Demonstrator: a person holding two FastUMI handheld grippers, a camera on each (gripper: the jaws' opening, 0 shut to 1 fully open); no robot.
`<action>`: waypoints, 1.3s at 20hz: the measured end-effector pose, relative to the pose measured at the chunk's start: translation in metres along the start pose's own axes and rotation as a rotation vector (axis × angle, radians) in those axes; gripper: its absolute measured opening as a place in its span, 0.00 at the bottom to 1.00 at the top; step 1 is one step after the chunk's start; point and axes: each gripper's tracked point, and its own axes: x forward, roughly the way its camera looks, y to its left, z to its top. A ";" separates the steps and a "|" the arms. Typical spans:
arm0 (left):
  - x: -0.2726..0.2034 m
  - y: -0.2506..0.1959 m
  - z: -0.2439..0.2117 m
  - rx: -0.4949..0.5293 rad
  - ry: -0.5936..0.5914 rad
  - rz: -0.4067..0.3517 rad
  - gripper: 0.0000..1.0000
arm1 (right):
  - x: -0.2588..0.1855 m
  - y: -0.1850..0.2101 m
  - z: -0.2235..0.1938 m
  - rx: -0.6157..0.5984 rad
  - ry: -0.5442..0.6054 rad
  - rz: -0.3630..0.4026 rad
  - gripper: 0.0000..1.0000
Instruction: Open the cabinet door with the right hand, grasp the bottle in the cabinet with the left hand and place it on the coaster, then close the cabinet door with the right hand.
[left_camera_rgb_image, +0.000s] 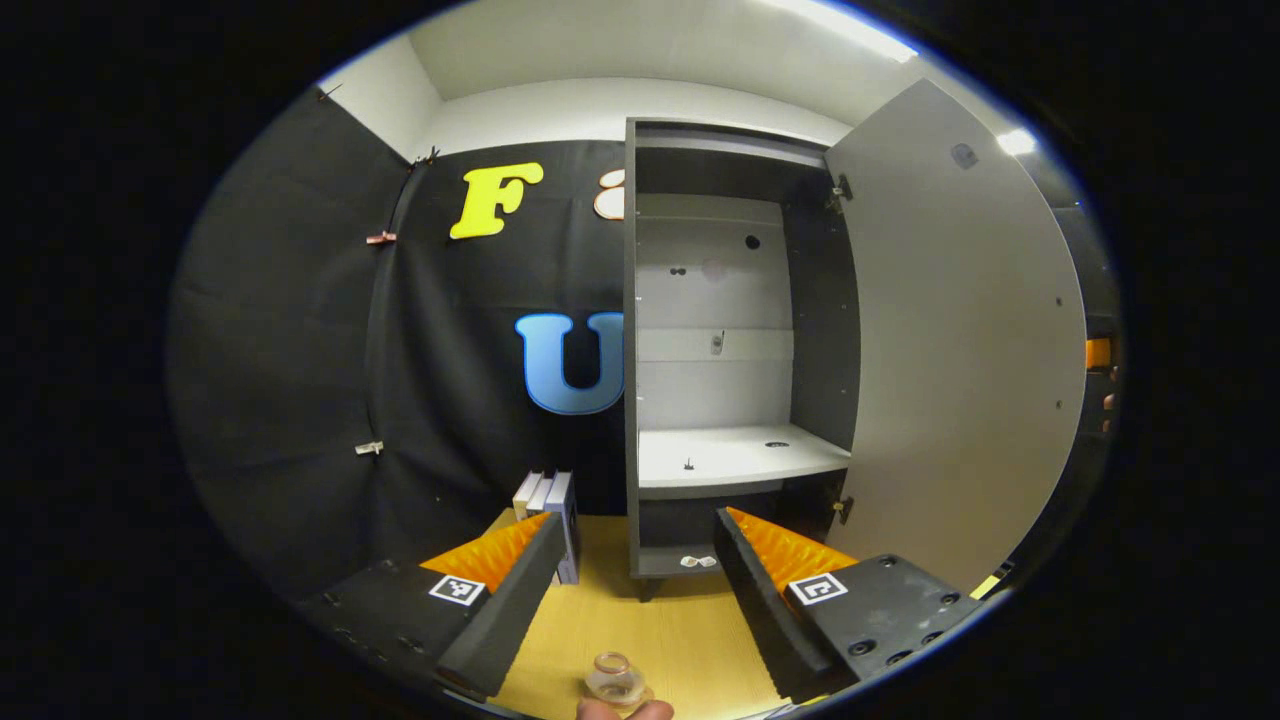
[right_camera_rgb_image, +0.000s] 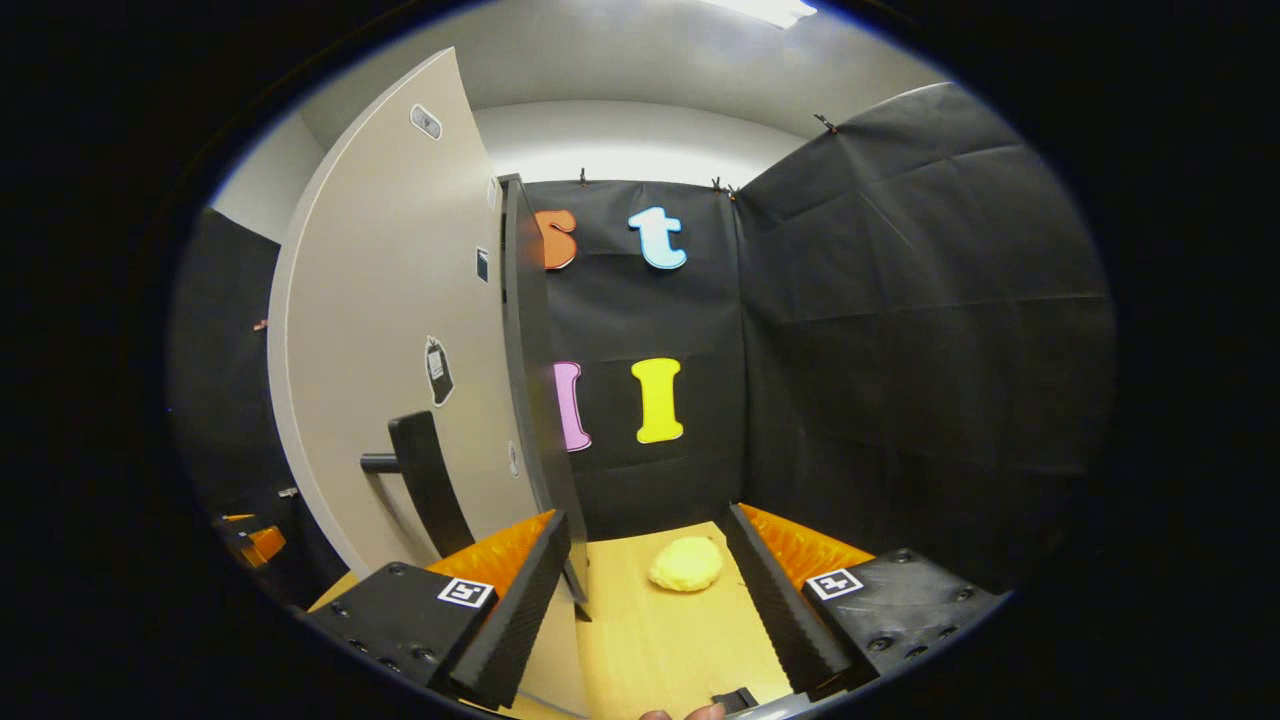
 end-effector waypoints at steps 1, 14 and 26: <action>-0.001 0.000 0.002 -0.007 -0.005 0.002 0.94 | 0.001 0.004 -0.001 -0.002 0.005 0.003 0.98; -0.018 0.021 0.002 0.044 -0.041 -0.037 0.92 | -0.004 0.144 -0.029 0.013 0.038 0.179 0.96; -0.027 0.076 -0.013 0.025 -0.019 -0.054 0.94 | 0.001 0.246 -0.067 0.033 0.077 0.276 0.96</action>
